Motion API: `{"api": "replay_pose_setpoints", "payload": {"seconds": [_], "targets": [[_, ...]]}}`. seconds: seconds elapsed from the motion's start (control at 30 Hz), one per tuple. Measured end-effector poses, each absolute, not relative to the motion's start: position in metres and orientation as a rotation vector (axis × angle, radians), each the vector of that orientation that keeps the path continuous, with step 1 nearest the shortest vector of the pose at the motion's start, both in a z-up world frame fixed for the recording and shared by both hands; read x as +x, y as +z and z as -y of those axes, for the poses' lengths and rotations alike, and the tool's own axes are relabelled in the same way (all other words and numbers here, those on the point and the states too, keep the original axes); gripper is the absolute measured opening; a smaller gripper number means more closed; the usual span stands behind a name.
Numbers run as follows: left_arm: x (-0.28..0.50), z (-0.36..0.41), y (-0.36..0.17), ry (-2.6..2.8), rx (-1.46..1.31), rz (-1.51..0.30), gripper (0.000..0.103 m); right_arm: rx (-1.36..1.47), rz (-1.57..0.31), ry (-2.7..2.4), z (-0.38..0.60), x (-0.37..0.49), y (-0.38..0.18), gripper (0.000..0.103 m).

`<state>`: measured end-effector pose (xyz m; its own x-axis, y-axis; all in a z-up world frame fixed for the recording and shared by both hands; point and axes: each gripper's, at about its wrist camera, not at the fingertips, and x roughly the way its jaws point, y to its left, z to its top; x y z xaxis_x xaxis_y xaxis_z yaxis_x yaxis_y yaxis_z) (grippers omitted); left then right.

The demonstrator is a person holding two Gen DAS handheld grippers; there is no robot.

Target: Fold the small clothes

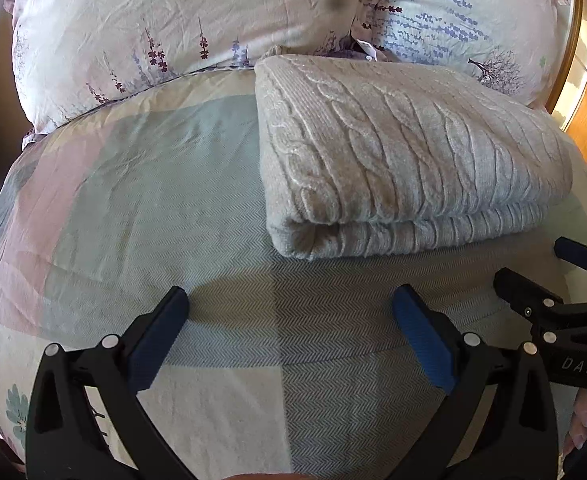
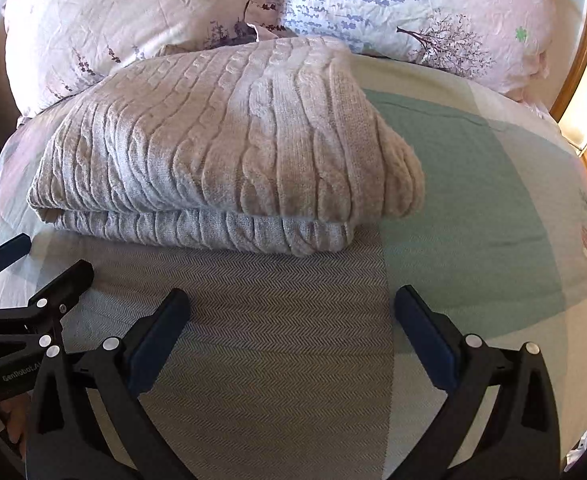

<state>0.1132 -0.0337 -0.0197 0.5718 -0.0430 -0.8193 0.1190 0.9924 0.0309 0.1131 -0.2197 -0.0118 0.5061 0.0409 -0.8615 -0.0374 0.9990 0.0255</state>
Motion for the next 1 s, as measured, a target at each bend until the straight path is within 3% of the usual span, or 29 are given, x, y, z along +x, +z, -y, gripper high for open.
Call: {"api": "replay_pose_setpoints", "payload": {"seconds": [1.0], "targets": [[0.1126, 0.0338, -0.0200, -0.094, 0.085, -0.958, 0.101, 0.003, -1.025, 0.049, 0.2198, 0.1109, -0.0121, 0.102]]}}
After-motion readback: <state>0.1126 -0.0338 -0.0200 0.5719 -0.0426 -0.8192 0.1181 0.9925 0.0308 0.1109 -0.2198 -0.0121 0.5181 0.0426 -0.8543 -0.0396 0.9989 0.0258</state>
